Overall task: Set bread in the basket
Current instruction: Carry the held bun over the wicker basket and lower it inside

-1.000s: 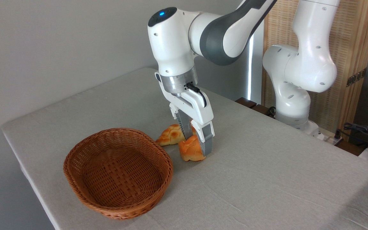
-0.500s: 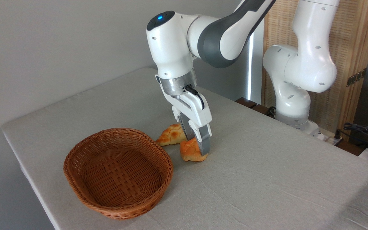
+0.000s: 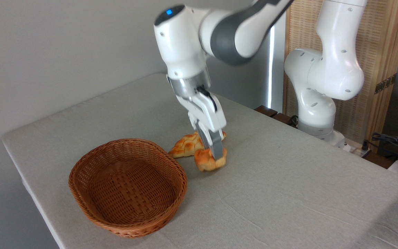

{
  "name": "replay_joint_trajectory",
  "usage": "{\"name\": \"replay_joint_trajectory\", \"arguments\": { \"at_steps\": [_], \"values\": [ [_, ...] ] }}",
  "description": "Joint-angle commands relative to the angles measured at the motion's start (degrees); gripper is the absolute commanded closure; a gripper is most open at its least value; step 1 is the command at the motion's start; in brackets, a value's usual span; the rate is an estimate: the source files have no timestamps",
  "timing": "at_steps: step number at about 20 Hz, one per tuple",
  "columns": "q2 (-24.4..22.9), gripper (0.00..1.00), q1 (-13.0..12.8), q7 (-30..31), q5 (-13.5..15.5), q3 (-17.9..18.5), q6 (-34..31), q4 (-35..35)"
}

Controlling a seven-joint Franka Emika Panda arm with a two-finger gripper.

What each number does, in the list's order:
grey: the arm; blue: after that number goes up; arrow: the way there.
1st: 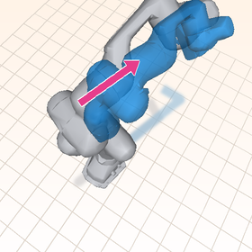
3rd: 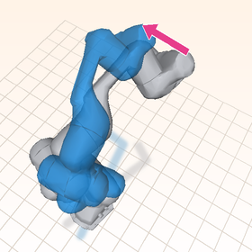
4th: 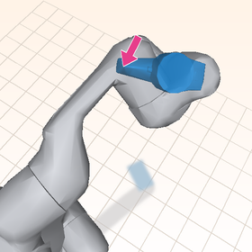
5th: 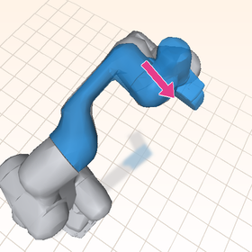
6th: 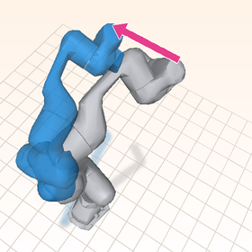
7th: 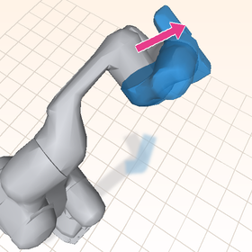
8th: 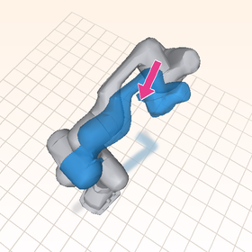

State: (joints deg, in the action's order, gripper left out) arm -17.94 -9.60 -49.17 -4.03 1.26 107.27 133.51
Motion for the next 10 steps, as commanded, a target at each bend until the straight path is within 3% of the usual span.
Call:
{"name": "replay_joint_trajectory", "arguments": {
  "at_steps": [1,3,5,10],
  "values": [
    [3.5,0.79,-0.5,-6.1,-0.4,2.6,-8.3,-14.5],
    [6.8,0.79,-0.5,-8.0,0.4,3.6,-3.9,-18.0],
    [9.7,0.78,-0.6,-8.7,1.4,3.7,5.1,-18.0],
    [17.8,0.71,-0.7,-8.5,1.4,3.7,17.0,-17.7]
  ]
}}
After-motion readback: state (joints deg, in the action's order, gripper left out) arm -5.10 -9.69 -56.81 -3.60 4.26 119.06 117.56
